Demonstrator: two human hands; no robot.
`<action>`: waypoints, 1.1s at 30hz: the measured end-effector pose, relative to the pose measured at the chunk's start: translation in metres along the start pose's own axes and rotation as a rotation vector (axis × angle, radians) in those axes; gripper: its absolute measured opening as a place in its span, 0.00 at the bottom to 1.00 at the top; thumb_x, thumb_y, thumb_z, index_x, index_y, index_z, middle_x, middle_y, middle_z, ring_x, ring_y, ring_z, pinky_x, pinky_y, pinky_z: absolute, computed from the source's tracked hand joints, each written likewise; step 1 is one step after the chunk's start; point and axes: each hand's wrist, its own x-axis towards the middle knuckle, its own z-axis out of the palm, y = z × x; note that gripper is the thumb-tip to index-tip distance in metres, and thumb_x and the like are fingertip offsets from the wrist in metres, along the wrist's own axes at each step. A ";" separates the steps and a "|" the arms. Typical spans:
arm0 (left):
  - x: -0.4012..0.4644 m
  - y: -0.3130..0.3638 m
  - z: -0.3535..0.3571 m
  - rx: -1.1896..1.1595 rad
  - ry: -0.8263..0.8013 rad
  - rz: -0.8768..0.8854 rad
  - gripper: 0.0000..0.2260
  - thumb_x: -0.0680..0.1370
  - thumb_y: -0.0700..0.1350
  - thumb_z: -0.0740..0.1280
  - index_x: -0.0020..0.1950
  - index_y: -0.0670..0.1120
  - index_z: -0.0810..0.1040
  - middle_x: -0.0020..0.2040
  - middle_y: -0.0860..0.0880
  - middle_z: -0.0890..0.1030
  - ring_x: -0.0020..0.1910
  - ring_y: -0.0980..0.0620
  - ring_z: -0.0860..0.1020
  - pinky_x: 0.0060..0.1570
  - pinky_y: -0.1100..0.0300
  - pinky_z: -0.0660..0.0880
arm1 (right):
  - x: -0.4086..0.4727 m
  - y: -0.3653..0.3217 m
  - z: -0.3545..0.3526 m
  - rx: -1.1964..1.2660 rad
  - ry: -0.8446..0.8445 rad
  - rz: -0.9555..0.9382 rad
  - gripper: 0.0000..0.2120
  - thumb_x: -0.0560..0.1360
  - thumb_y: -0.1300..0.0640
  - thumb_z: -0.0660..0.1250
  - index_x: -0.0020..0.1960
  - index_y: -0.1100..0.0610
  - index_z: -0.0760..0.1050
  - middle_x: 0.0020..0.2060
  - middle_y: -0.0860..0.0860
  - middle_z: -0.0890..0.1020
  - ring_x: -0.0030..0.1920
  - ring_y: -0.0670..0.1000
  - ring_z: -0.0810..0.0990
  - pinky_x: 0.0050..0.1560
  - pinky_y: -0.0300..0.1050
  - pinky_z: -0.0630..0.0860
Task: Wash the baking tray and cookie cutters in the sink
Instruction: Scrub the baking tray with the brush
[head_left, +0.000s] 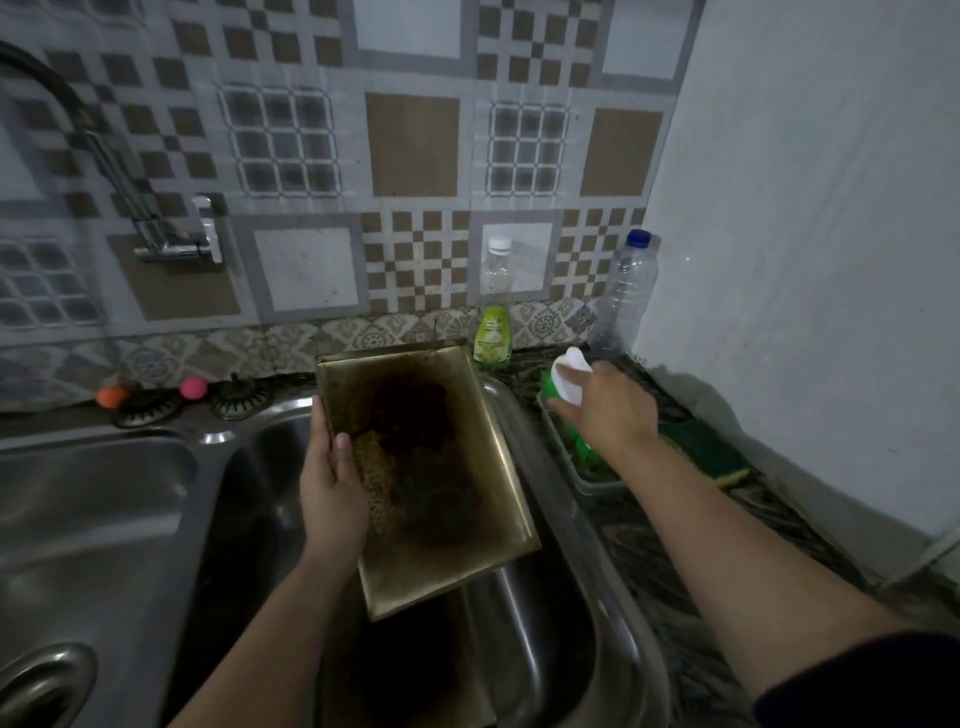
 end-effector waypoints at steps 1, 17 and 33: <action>-0.001 0.003 0.001 -0.003 0.012 0.005 0.22 0.83 0.45 0.52 0.75 0.63 0.56 0.70 0.55 0.69 0.70 0.53 0.68 0.69 0.47 0.66 | -0.005 -0.013 -0.007 0.044 0.042 -0.037 0.24 0.77 0.39 0.61 0.71 0.41 0.66 0.63 0.53 0.73 0.58 0.58 0.76 0.50 0.48 0.73; -0.014 0.024 -0.007 -0.102 0.039 0.085 0.21 0.84 0.46 0.52 0.77 0.54 0.57 0.74 0.57 0.65 0.72 0.61 0.63 0.73 0.53 0.62 | -0.054 -0.172 -0.013 0.233 0.158 -0.503 0.20 0.82 0.46 0.49 0.74 0.43 0.60 0.64 0.55 0.70 0.50 0.56 0.77 0.43 0.47 0.72; -0.009 0.035 -0.013 -0.154 0.092 0.122 0.20 0.84 0.40 0.51 0.76 0.50 0.60 0.65 0.61 0.72 0.61 0.73 0.70 0.58 0.75 0.68 | -0.068 -0.185 -0.016 0.397 0.253 -0.503 0.21 0.80 0.48 0.51 0.73 0.40 0.62 0.60 0.53 0.71 0.50 0.53 0.76 0.47 0.51 0.79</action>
